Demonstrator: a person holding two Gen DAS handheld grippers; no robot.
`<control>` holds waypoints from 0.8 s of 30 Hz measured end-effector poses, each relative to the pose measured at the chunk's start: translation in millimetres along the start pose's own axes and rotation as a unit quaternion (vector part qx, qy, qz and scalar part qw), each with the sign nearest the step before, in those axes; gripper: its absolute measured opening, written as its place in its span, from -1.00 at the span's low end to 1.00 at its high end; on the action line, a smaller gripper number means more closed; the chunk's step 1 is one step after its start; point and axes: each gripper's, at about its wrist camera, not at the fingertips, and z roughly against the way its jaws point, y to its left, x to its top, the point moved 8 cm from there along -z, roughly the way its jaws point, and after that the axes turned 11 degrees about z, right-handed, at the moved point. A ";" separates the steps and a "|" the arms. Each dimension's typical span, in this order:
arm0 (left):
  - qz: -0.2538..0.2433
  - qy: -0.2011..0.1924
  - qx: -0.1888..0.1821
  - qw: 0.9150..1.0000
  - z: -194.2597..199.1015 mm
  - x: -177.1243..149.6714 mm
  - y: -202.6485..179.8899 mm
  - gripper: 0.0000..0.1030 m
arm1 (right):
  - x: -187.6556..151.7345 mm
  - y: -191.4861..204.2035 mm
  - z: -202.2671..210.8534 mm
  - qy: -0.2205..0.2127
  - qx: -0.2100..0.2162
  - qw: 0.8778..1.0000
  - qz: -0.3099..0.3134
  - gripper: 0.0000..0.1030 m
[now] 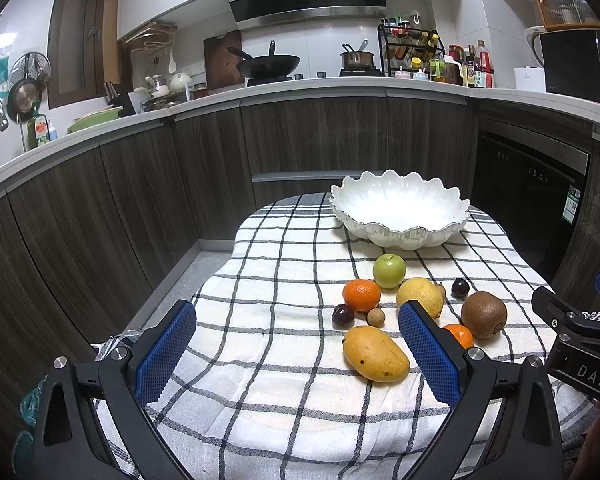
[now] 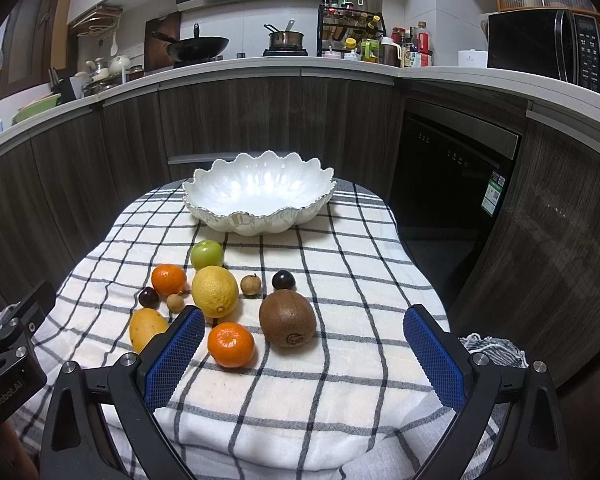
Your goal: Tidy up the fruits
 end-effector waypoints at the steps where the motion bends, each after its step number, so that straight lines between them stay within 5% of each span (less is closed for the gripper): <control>1: 0.000 0.000 0.000 1.000 -0.4 -0.1 -0.3 1.00 | 0.0 0.0 0.1 0.000 0.000 1.000 0.000 0.96; 24: -0.002 0.004 0.001 1.000 -2.6 -4.9 -1.7 1.00 | -0.5 0.0 -0.6 0.001 0.000 1.000 0.000 0.96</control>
